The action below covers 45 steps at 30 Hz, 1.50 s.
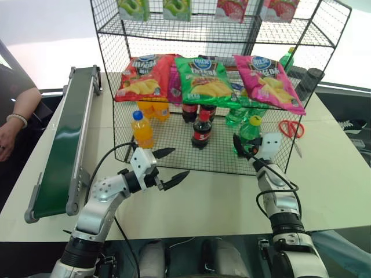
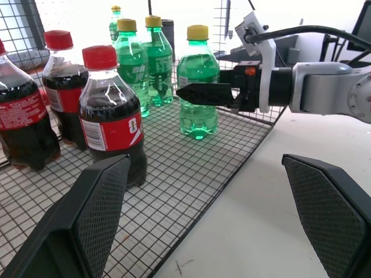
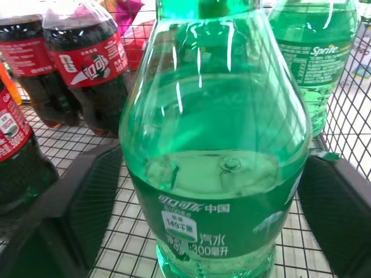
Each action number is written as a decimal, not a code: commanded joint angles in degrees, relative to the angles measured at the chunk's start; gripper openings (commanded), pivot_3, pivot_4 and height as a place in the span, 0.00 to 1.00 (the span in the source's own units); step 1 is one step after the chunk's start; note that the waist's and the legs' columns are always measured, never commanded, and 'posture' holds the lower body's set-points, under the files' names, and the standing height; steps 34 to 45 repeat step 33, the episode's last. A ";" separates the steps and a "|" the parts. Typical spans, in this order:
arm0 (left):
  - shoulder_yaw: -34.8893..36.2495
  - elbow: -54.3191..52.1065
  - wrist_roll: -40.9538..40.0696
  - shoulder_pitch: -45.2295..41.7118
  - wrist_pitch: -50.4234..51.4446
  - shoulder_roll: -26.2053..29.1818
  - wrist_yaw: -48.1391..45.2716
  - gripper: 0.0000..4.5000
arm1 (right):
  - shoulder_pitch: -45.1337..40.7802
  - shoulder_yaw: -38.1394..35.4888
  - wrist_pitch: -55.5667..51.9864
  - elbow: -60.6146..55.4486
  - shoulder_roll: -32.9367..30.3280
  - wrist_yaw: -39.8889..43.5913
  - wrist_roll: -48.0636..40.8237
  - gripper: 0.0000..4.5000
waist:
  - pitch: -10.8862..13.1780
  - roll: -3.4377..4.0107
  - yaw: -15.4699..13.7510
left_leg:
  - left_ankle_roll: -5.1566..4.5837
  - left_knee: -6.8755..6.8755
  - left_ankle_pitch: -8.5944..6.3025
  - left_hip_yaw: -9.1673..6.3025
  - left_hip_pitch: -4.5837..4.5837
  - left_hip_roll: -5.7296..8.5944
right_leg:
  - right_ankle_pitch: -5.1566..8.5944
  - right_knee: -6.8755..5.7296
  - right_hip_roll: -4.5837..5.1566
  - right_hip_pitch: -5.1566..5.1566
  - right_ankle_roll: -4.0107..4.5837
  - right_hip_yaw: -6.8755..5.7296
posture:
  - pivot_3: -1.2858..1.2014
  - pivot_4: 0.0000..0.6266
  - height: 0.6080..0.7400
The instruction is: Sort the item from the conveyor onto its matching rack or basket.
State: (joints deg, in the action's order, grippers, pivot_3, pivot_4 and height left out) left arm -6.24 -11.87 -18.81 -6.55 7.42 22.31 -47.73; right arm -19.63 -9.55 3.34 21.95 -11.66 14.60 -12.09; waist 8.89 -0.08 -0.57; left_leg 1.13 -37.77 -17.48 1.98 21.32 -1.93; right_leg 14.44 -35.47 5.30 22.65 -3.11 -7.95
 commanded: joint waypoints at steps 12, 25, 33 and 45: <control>-0.01 -1.24 -0.47 -0.82 0.28 0.47 -0.37 1.00 | 20.00 0.46 -8.52 -31.61 -5.27 1.85 0.78 1.00 | -0.08 0.13 -0.19 | 0.00 0.00 0.00 -0.02 0.01 0.00 | 0.01 0.02 0.03 -0.01 0.00 -0.01 | 0.52 0.24 0.96; 5.65 2.11 1.09 3.86 0.66 7.25 0.36 1.00 | 43.58 -9.48 -15.39 -55.80 -18.55 17.15 -10.47 1.00 | -0.11 0.10 -0.21 | -0.01 0.02 -0.02 -0.07 0.02 -0.04 | 0.14 0.21 -0.04 -0.01 -0.16 0.00 | 0.52 0.24 0.96; 7.83 2.53 0.85 5.73 0.16 8.16 0.60 1.00 | 42.54 -11.58 -15.96 -54.23 -20.84 20.03 -11.59 1.00 | -0.12 0.09 -0.23 | 0.00 0.01 -0.02 -0.06 0.03 -0.03 | 0.15 0.22 0.06 0.00 -0.13 0.00 | 0.52 0.24 0.96; 7.83 2.53 0.85 5.73 0.16 8.16 0.60 1.00 | 42.54 -11.58 -15.96 -54.23 -20.84 20.03 -11.59 1.00 | -0.12 0.09 -0.23 | 0.00 0.01 -0.02 -0.06 0.03 -0.03 | 0.15 0.22 0.06 0.00 -0.13 0.00 | 0.52 0.24 0.96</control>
